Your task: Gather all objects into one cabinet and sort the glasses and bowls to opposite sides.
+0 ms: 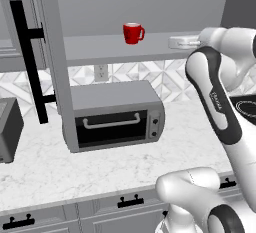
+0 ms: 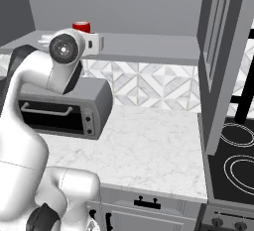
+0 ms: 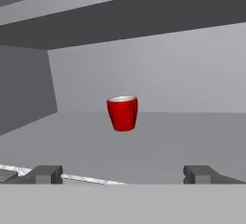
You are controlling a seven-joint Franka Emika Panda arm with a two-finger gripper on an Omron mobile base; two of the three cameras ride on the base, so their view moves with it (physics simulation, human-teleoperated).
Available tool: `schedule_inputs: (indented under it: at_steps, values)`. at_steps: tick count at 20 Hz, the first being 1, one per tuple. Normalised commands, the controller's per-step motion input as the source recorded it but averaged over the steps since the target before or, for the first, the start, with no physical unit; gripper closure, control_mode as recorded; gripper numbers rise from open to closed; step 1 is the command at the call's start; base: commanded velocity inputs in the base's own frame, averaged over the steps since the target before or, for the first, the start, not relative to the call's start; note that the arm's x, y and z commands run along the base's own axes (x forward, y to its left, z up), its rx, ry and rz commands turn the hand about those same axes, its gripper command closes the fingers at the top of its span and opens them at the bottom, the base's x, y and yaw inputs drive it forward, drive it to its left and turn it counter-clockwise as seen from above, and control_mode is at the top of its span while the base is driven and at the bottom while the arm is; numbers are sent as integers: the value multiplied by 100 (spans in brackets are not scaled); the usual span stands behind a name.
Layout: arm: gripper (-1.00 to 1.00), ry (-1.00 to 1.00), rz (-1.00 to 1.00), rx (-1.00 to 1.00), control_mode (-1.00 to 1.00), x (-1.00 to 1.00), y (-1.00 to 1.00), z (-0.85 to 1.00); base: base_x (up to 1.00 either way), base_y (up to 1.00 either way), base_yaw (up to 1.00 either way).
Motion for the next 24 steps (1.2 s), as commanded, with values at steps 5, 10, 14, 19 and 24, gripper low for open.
schedule_inputs:
  at_steps: [5,10,14,19,24]
  values:
    - [-100,0,12,0,-100,70,0,0,0,0,0]
    - [-100,0,11,-12,-100,26,1,-5,0,0,0]
    - [-100,3,5,-6,-100,22,1,0,0,0,0]
    - [-100,0,2,-2,-100,39,10,0,0,0,0]
    - [-100,0,1,-4,-100,39,27,-8,0,0,0]
